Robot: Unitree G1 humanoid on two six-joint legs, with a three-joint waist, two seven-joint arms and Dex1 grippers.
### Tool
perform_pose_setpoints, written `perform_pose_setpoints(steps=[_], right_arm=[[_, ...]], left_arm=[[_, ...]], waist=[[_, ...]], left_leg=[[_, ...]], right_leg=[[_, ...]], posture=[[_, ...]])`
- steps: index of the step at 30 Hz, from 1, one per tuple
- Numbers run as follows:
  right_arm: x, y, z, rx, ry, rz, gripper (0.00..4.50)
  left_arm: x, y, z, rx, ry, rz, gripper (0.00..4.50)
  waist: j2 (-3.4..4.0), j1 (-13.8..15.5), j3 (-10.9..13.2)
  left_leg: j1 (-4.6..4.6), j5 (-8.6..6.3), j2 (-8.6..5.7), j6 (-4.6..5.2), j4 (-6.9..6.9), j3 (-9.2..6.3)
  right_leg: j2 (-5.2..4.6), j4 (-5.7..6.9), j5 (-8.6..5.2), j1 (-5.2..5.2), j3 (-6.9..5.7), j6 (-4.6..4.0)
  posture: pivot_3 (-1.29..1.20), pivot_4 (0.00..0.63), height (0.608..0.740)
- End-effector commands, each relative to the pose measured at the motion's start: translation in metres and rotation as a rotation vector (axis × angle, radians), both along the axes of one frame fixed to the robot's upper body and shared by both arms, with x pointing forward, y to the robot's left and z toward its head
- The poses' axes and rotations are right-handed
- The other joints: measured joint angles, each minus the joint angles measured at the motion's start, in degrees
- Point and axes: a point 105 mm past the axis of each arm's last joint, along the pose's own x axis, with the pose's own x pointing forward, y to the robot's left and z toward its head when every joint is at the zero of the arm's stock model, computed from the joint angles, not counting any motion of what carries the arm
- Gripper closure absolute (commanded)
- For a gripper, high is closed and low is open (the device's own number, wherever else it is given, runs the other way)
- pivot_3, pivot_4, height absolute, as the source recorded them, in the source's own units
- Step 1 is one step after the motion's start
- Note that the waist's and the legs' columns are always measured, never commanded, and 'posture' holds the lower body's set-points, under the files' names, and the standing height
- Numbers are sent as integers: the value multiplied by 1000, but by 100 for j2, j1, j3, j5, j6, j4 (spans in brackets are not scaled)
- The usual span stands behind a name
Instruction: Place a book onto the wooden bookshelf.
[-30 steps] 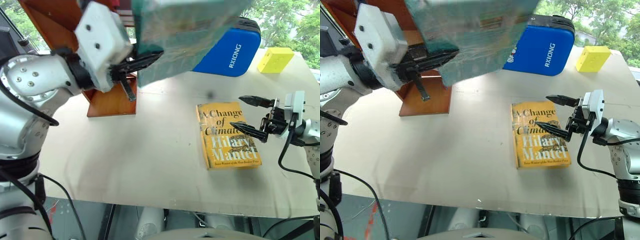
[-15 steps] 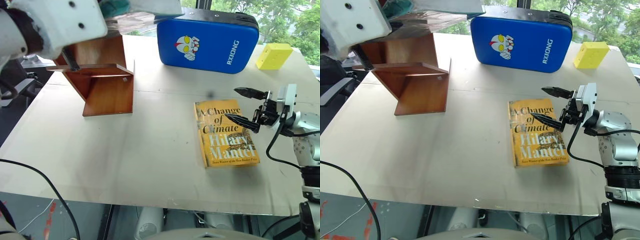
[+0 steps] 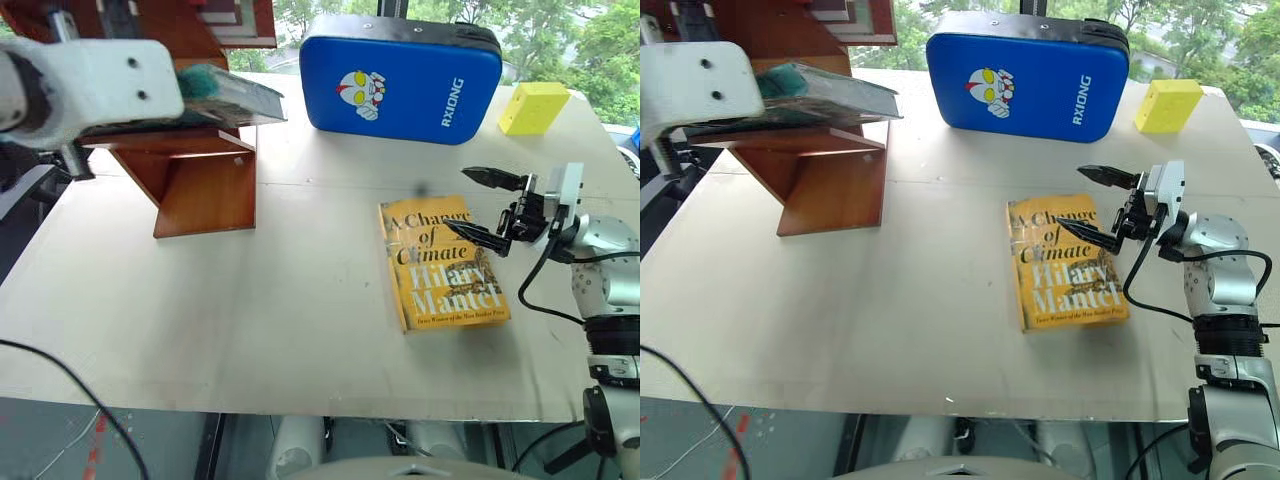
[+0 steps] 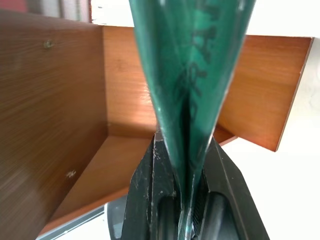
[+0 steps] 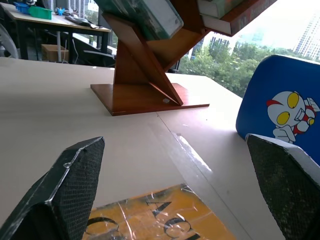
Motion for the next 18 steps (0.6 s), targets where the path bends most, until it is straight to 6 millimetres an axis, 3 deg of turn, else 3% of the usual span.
perform_pose_setpoints(steps=[1,4,10,18], right_arm=[[-9,-6,25,81,-90,36,0],[-14,-6,36,156,-98,53,0],[-19,-2,44,174,-99,57,0],[-25,7,59,164,-95,66,0]], left_arm=[[13,8,11,-23,-38,74,4400],[17,11,9,-59,-15,103,3484],[13,-5,16,-148,-32,56,891],[-47,-3,8,-442,103,44,891]], waist=[[-1,7,-1],[-1,-12,-1],[-1,-5,-1],[0,-39,0]], left_leg=[[1,0,0,0,4,-2],[0,1,1,-1,7,-9],[-7,12,4,-20,7,-9],[-3,11,9,-18,6,-11]], right_leg=[[0,8,0,-2,5,0],[0,11,0,-6,15,0],[-1,12,0,-17,27,1],[0,21,0,-21,29,0]], posture=[[0,150,740],[0,150,740],[0,150,740],[0,150,740]])
